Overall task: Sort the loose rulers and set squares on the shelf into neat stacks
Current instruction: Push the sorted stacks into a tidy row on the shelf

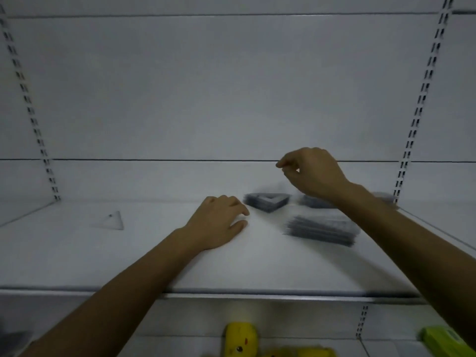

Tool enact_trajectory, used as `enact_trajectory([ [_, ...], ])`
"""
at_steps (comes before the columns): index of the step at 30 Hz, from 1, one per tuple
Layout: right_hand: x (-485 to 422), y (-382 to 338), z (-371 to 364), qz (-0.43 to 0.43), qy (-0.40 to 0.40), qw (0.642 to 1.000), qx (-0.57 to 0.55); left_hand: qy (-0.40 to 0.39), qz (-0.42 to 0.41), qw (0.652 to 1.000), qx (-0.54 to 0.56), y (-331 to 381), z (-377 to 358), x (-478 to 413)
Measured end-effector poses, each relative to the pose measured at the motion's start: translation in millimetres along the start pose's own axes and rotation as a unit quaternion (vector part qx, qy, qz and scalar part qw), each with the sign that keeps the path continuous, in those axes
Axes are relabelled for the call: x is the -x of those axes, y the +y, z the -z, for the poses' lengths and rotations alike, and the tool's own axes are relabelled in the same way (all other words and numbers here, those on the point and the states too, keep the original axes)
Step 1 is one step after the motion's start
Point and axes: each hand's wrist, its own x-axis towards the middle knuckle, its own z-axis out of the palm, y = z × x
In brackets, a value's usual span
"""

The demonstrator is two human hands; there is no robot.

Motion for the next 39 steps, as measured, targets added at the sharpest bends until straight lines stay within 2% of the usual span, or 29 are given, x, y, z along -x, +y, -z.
enact_trajectory([
  [4,-23,-78,-23,0.07,-0.049,0.995,-0.058,-0.043,0.049,0.997,-0.052,-44,29,31],
  [7,-37,-131,-56,0.094,-0.091,0.988,-0.078,-0.055,0.158,0.983,-0.071,-102,44,85],
  [10,-40,-181,-97,0.137,-0.137,0.978,-0.076,-0.061,0.321,0.945,-0.005,-141,43,147],
  [12,-35,-210,-125,0.167,-0.189,0.965,-0.078,-0.04,0.361,0.93,0.062,-149,39,163],
  [16,-20,-237,-171,0.2,-0.292,0.927,-0.122,-0.029,0.31,0.947,0.082,-150,33,163],
  [20,-20,-233,-175,0.194,-0.311,0.921,-0.133,-0.008,0.31,0.945,0.099,-150,38,166],
  [23,-16,-227,-164,0.216,-0.334,0.91,-0.12,0.015,0.235,0.961,0.144,-131,50,175],
  [26,0,-210,-144,0.24,-0.34,0.899,-0.132,0.004,0.17,0.981,0.089,-95,57,197],
  [27,8,-202,-137,0.246,-0.337,0.898,-0.137,0.026,0.153,0.985,0.07,-83,57,204],
  [31,39,-169,-104,0.268,-0.316,0.897,-0.155,0.117,0.002,0.993,-0.022,-40,56,215],
  [34,61,-147,-82,0.278,-0.295,0.9,-0.158,0.186,-0.107,0.973,-0.087,-17,51,210],
  [36,73,-134,-71,0.243,-0.235,0.921,-0.192,0.228,-0.124,0.963,-0.075,-3,56,197],
  [39,83,-116,-57,0.176,-0.087,0.925,-0.325,0.278,-0.055,0.959,0.025,19,70,161],
])
